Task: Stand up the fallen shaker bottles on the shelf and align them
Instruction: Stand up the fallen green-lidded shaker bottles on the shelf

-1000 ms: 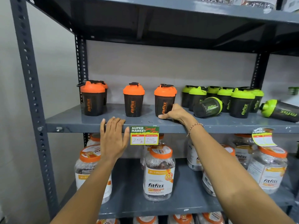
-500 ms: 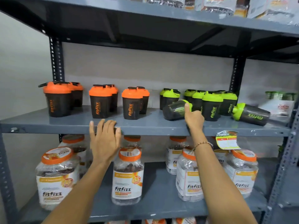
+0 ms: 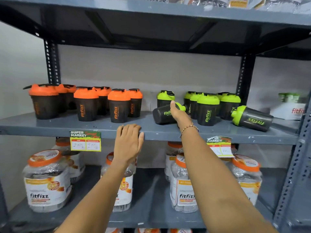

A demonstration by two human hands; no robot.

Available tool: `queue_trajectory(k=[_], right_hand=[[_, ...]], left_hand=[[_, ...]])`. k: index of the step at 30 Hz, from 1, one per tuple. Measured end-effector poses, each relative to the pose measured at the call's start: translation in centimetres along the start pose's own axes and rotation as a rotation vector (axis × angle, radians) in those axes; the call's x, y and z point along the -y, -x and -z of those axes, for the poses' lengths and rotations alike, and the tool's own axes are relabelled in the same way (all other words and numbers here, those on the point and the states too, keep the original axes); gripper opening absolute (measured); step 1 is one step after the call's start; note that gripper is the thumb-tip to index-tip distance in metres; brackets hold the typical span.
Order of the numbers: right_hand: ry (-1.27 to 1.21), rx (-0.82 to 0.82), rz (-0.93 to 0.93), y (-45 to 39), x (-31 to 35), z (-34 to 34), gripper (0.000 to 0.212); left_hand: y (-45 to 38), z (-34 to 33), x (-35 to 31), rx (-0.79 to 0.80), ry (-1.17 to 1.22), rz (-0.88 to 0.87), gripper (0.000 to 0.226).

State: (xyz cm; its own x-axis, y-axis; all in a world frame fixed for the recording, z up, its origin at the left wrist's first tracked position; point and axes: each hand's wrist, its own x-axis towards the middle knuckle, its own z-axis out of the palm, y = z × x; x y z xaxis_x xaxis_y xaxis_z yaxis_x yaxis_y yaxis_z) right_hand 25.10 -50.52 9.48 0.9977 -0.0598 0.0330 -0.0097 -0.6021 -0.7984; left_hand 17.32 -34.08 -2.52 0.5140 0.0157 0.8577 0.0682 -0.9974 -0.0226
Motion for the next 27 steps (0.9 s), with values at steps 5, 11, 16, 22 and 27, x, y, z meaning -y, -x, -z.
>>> queue_trajectory(k=[5,11,16,22,27], right_hand=[[0.038,0.001,-0.045,0.7,0.5,-1.0,0.102],[0.063,-0.090,-0.138,1.0,1.5,-2.7,0.099],[0.008,-0.140,-0.186,0.7,2.3,-3.4,0.090],[-0.143,-0.154,-0.179,0.9,2.1,-2.7,0.076],[-0.183,-0.093,-0.125,1.7,2.7,-2.9,0.077]], left_hand=[[0.3,0.4,0.6,-0.008,-0.033,-0.059,0.036],[0.6,0.3,1.4,0.015,0.006,-0.106,0.037],[0.4,0.3,1.9,0.033,0.041,-0.119,0.041],[0.6,0.3,2.2,0.018,0.068,-0.131,0.041],[0.5,0.3,2.3,0.024,0.081,-0.140,0.041]])
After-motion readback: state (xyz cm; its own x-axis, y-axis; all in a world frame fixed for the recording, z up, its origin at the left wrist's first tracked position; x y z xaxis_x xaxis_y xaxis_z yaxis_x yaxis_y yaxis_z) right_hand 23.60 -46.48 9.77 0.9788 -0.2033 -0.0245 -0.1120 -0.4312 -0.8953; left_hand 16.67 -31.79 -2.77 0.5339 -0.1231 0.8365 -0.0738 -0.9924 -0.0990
